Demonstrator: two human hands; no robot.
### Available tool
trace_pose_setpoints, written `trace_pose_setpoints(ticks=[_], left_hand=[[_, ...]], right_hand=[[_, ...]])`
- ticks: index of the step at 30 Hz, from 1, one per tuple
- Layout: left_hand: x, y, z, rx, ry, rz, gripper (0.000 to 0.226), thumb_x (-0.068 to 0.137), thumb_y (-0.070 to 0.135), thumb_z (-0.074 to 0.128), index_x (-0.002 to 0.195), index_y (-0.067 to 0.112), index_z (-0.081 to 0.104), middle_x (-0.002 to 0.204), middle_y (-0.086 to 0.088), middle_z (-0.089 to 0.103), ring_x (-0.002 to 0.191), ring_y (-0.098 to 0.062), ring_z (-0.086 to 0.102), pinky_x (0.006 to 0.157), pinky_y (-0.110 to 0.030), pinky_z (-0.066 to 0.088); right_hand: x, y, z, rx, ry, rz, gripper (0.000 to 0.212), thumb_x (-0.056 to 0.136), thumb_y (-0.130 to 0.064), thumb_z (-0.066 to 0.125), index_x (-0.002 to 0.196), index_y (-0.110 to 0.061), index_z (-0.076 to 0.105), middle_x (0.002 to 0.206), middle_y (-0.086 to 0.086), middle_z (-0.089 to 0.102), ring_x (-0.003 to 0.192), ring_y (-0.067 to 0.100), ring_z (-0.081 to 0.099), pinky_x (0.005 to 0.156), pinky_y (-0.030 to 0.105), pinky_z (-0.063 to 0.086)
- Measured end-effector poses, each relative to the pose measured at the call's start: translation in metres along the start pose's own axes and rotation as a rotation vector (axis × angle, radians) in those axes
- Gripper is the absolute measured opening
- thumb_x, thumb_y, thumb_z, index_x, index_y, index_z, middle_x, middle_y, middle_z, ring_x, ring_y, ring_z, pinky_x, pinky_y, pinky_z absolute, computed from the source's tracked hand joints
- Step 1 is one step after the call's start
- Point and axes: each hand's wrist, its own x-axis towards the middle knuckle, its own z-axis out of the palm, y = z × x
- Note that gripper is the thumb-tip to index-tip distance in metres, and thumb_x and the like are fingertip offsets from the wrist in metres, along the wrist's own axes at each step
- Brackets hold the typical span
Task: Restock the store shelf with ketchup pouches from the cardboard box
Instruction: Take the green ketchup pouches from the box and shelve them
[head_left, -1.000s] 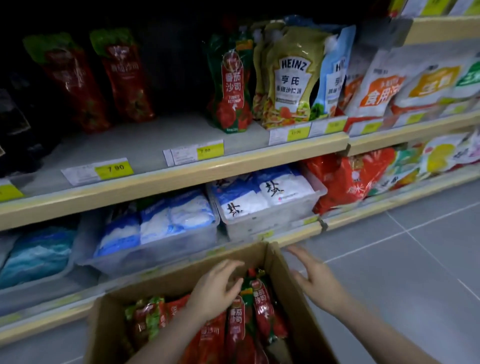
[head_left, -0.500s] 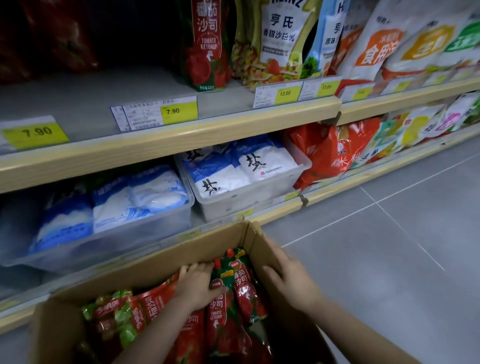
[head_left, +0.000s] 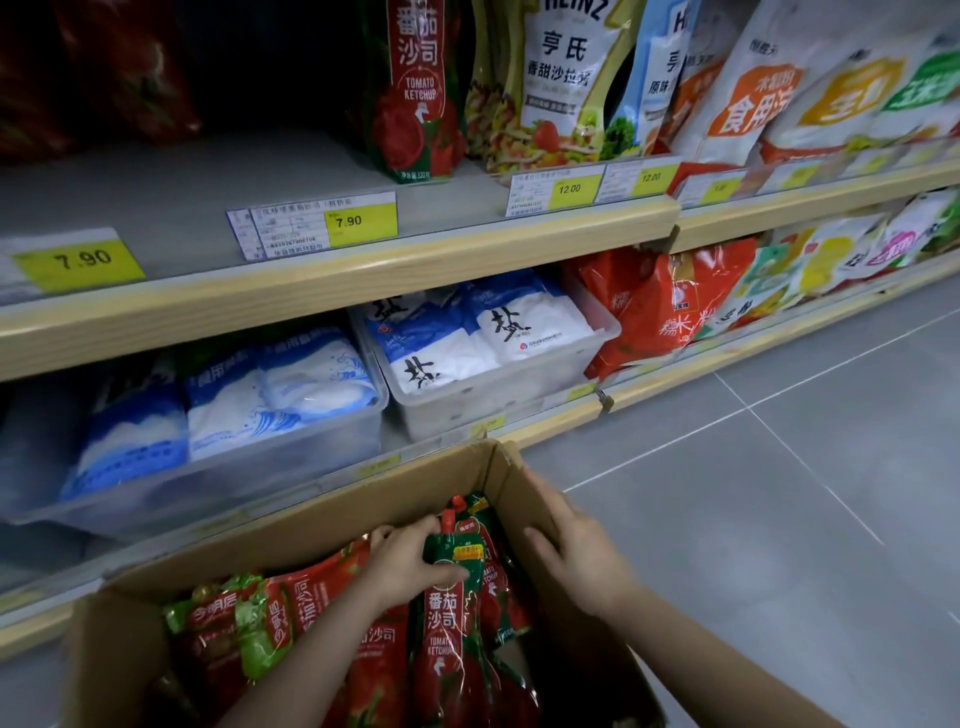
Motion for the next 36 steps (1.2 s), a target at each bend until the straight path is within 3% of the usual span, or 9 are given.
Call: trace_pose_setpoints(ticks=[3,5,8,13,19,24,27,30,36], left_hand=[[-0.01,0.003,-0.014,-0.108,0.051,0.022,0.077,0.067,0.061,0.069,0.128,0.02,0.047,0.133,-0.002,0.052,0.125,-0.022,0.044,0.101,-0.033,0.04],[-0.02,0.003,-0.026,-0.202,0.074,0.013,0.087,0.072,0.049,0.072,0.14,0.012,0.034,0.143,-0.002,0.042,0.123,-0.002,0.042,0.093,-0.013,0.042],[-0.036,0.012,-0.044,-0.268,0.164,0.092,0.07,0.076,0.039,0.072,0.133,0.013,0.042,0.117,0.024,0.045,0.082,0.03,0.041,0.063,0.008,0.035],[-0.053,0.039,-0.069,-0.203,0.295,0.163,0.038,0.081,0.046,0.064,0.113,0.037,0.045,0.111,0.016,0.055,0.103,0.0,0.053,0.079,-0.012,0.042],[-0.054,0.071,-0.097,-0.109,0.361,0.306,0.028,0.082,0.039,0.064,0.093,0.044,0.038,0.091,0.018,0.053,0.085,0.007,0.053,0.071,-0.014,0.043],[-0.057,0.088,-0.124,-0.173,0.463,0.316,0.028,0.076,0.039,0.07,0.084,0.04,0.043,0.086,0.013,0.055,0.082,0.006,0.052,0.065,-0.009,0.039],[-0.062,0.09,-0.136,-0.43,0.442,0.271,0.042,0.066,0.033,0.08,0.095,0.036,0.05,0.1,0.009,0.061,0.094,0.0,0.058,0.074,-0.014,0.048],[-0.067,0.084,-0.136,-0.476,0.205,0.206,0.065,0.061,0.028,0.084,0.116,0.027,0.05,0.115,0.007,0.061,0.105,-0.007,0.06,0.089,-0.029,0.052],[-0.072,0.094,-0.124,-0.431,0.168,0.179,0.036,0.071,0.025,0.078,0.101,0.028,0.058,0.103,0.012,0.065,0.096,0.004,0.06,0.084,-0.019,0.052]], right_hand=[[-0.001,-0.001,-0.001,-0.013,0.01,0.0,0.067,0.092,-0.026,0.05,0.142,-0.045,0.009,0.142,-0.004,0.043,0.123,0.014,0.05,0.103,0.028,0.041],[-0.002,-0.002,-0.001,-0.017,0.007,-0.001,0.066,0.092,-0.027,0.049,0.143,-0.042,0.01,0.141,-0.002,0.044,0.121,0.016,0.051,0.102,0.03,0.043],[-0.004,-0.004,-0.004,-0.015,-0.004,0.001,0.065,0.092,-0.029,0.049,0.142,-0.043,0.011,0.14,-0.002,0.043,0.12,0.015,0.051,0.1,0.029,0.043],[0.007,-0.022,-0.018,-0.029,0.065,-0.1,0.048,0.093,-0.033,0.047,0.138,-0.04,0.031,0.144,-0.009,0.038,0.125,0.009,0.043,0.103,0.023,0.036],[0.036,-0.076,-0.039,0.072,-0.001,-0.276,0.028,0.091,-0.029,0.053,0.116,-0.022,0.063,0.116,-0.009,0.063,0.103,-0.005,0.054,0.09,0.006,0.038],[0.043,-0.105,-0.054,0.179,0.076,-0.259,0.02,0.092,-0.024,0.053,0.08,-0.028,0.068,0.069,-0.015,0.063,0.066,-0.007,0.057,0.06,0.011,0.042],[0.046,-0.115,-0.065,0.127,0.112,-0.278,0.022,0.092,-0.025,0.051,0.085,-0.013,0.069,0.074,-0.003,0.067,0.067,0.003,0.059,0.063,0.017,0.046],[0.047,-0.122,-0.081,0.162,0.1,-0.276,0.023,0.092,-0.025,0.051,0.083,-0.011,0.068,0.076,0.006,0.068,0.07,0.015,0.061,0.068,0.031,0.049],[0.053,-0.134,-0.111,0.429,0.049,-0.248,0.018,0.089,-0.017,0.057,0.076,-0.006,0.064,0.078,0.016,0.067,0.078,0.028,0.064,0.077,0.043,0.052]])
